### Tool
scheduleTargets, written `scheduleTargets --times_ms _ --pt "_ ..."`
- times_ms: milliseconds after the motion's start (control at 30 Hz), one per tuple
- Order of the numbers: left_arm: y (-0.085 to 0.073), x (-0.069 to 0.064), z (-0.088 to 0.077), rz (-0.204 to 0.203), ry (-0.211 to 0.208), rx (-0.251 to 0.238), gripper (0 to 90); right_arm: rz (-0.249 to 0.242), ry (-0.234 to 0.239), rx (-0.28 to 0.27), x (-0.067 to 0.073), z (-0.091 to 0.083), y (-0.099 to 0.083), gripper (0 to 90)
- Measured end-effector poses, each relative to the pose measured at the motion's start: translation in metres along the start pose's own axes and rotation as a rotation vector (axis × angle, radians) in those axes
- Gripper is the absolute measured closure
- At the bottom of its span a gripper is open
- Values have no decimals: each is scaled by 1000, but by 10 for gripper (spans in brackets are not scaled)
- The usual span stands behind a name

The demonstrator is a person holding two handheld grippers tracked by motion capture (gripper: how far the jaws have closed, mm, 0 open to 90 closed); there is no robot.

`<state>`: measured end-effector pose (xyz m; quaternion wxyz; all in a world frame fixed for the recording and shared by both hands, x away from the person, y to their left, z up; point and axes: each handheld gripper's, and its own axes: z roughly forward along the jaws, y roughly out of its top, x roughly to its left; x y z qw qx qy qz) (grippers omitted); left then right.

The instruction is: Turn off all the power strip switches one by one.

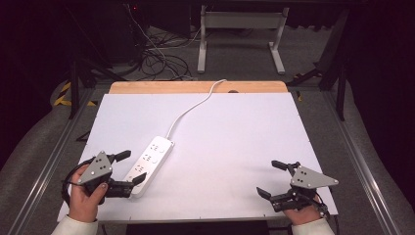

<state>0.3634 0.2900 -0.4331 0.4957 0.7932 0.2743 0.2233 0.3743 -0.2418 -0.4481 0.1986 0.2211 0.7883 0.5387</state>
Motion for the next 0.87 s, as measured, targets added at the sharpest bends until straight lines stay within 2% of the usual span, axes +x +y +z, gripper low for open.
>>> scheduleTargets --times_ms 67,167,367,433,467,533,667,767,867 --pt "-9 0 -3 -6 -4 -3 111 1 -1 1 0 0 0 46" --pt "-21 -1 -8 -11 11 2 111 3 0 1 0 0 0 46" --pt "-43 -4 -14 -66 9 -5 99 -1 0 2 0 1 0 46" --pt "-48 -3 -14 -46 30 9 99 -2 0 4 0 1 0 46" --pt "-50 -3 -15 -49 37 12 99 -3 1 5 0 1 0 46" --pt "-53 -2 -17 -52 35 2 99 2 2 8 0 1 0 46" --pt "-53 -3 -18 -42 29 26 99 3 3 12 -1 1 -1 46" --pt "-52 -4 -18 -36 52 25 98 3 6 15 -1 2 -1 46" --pt "-51 -4 -19 -89 43 34 80 11 11 26 -2 3 -1 46"
